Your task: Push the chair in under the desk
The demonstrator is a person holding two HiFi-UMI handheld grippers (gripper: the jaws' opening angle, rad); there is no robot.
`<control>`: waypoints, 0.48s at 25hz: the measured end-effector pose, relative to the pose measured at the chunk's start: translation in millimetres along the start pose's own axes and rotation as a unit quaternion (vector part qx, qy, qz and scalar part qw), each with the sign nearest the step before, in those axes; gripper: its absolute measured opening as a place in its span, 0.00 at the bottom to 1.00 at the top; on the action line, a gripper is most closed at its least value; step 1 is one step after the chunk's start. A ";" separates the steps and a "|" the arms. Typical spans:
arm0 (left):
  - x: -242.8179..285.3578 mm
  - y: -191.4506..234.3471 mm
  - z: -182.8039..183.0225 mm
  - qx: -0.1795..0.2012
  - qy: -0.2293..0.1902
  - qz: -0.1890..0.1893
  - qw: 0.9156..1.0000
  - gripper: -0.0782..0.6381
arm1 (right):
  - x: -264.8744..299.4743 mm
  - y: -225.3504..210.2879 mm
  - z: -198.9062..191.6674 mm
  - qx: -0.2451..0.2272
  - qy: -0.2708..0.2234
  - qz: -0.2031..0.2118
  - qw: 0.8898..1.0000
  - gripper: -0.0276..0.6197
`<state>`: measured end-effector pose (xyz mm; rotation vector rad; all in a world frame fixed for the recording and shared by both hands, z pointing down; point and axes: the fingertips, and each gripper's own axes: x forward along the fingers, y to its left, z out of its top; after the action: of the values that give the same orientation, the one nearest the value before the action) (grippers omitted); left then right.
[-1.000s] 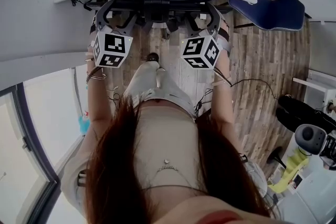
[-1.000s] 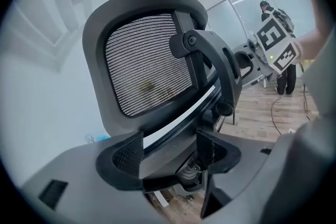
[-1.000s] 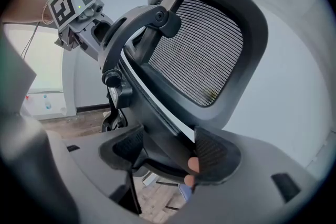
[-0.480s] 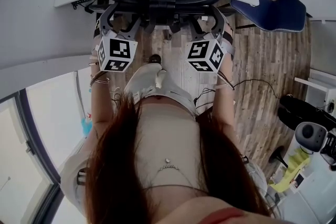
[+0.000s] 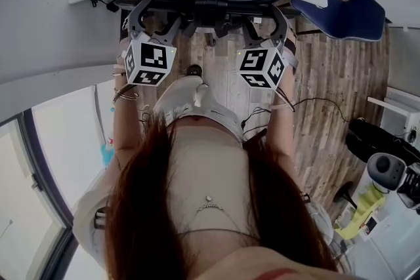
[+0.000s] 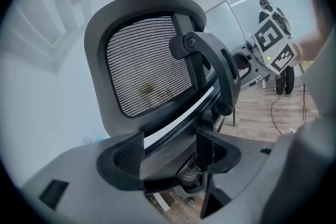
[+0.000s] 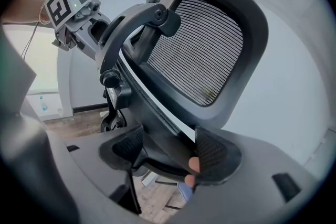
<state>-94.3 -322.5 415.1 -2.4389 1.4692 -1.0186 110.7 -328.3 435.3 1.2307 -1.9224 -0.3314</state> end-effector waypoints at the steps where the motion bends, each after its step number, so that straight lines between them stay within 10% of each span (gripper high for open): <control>1: 0.7 0.1 0.3 0.000 0.000 0.000 1.000 0.54 | 0.7 -0.5 -0.2 0.000 0.000 0.000 1.000 0.51; 12: 12.7 4.6 2.3 0.013 0.002 -0.003 1.000 0.54 | 11.4 -6.4 0.2 0.004 0.005 -0.005 1.000 0.52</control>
<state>-92.5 -335.8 417.5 -2.4264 1.4400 -1.0387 112.4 -341.2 437.0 1.2466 -1.9108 -0.3215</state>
